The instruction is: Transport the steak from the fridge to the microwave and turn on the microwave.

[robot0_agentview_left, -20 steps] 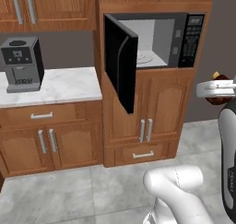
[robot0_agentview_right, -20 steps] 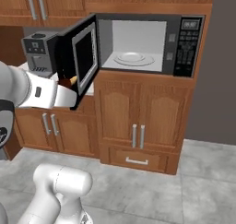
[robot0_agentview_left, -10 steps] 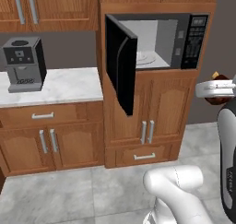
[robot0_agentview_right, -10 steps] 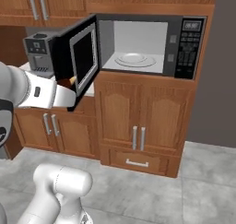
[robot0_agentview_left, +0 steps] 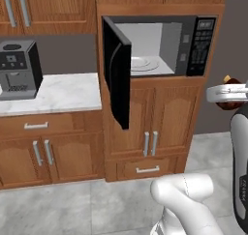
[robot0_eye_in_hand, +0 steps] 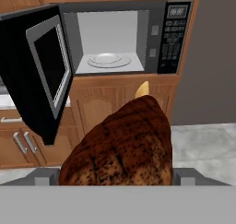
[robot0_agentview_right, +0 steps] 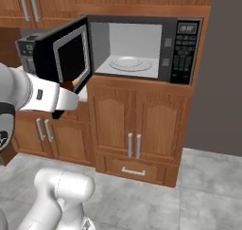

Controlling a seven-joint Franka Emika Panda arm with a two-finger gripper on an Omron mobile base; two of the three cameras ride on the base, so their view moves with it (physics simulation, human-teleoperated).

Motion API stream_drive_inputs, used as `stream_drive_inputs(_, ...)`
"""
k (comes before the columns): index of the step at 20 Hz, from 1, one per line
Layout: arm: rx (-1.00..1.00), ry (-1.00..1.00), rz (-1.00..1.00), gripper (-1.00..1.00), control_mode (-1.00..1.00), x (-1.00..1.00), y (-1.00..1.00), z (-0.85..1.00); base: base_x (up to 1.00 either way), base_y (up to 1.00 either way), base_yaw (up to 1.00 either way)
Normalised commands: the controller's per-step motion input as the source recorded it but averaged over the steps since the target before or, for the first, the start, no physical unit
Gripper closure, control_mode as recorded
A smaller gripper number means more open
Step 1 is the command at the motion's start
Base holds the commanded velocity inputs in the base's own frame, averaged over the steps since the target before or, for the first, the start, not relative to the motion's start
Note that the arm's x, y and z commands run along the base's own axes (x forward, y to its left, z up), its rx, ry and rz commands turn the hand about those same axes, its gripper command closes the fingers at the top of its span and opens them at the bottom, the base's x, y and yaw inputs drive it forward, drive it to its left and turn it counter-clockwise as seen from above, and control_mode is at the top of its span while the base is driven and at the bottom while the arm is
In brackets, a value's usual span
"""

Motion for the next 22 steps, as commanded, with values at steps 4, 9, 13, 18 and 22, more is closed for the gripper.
stream_drive_inputs(4, 0.00, 0.00, 0.00, 1.00, 1.00, 0.00, 0.00, 0.00, 0.41, -0.21, 0.03)
stream_drive_inputs(9, 0.00, 0.00, 0.00, 1.00, 1.00, 0.00, 0.00, 0.00, 0.37, -0.26, 0.03)
stream_drive_inputs(13, 0.00, 0.00, 0.00, 1.00, 1.00, 0.00, 0.00, 0.00, 0.34, -0.29, 0.03)
stream_drive_inputs(18, 0.00, 0.00, 0.00, 1.00, 1.00, 0.00, 0.00, 0.00, 0.37, -0.32, 0.03)
stream_drive_inputs(22, 0.00, 0.00, 0.00, 1.00, 1.00, 0.00, 0.00, 0.00, 0.39, -0.36, 0.02)
